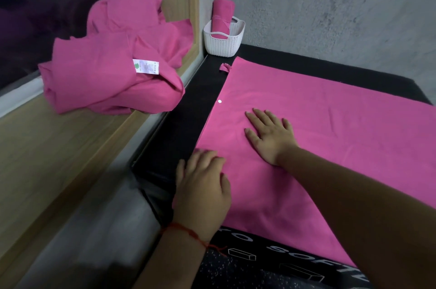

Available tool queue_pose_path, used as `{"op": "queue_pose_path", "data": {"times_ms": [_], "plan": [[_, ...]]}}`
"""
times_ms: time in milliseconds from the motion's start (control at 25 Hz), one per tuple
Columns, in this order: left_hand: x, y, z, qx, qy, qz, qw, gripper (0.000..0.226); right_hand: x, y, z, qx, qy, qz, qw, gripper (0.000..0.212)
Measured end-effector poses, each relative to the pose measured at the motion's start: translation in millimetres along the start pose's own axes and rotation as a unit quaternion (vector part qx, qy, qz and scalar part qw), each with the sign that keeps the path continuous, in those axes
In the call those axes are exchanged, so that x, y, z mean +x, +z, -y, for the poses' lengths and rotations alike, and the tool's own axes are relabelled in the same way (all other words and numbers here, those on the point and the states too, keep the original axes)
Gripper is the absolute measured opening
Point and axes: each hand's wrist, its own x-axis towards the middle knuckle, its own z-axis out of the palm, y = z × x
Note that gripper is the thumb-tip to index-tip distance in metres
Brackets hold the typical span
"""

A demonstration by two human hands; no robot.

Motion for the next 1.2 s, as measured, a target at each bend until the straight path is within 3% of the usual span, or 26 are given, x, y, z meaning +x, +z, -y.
{"op": "queue_pose_path", "data": {"times_ms": [120,320,640,840,1000,1200], "plan": [[8,20,-32,-0.047,0.058,0.060,0.995,0.041,-3,-6,4,0.004,-0.002,0.023,1.000,0.068],[22,54,-81,-0.040,0.091,0.060,0.993,0.023,-66,-19,-26,0.023,-0.002,0.032,0.999,0.065],[8,121,-211,-0.020,0.160,0.106,0.981,0.035,-208,-31,-171,0.030,0.154,0.000,0.988,0.062],[7,168,-294,0.017,0.236,0.188,0.953,0.047,-303,-34,-253,0.071,0.273,-0.030,0.959,0.060],[22,202,-369,0.050,0.300,0.246,0.920,0.050,-360,-34,-299,0.118,0.317,-0.067,0.939,0.061],[66,232,-442,0.107,0.320,0.301,0.892,0.052,-413,-21,-334,0.138,0.405,-0.180,0.885,0.056]]}}
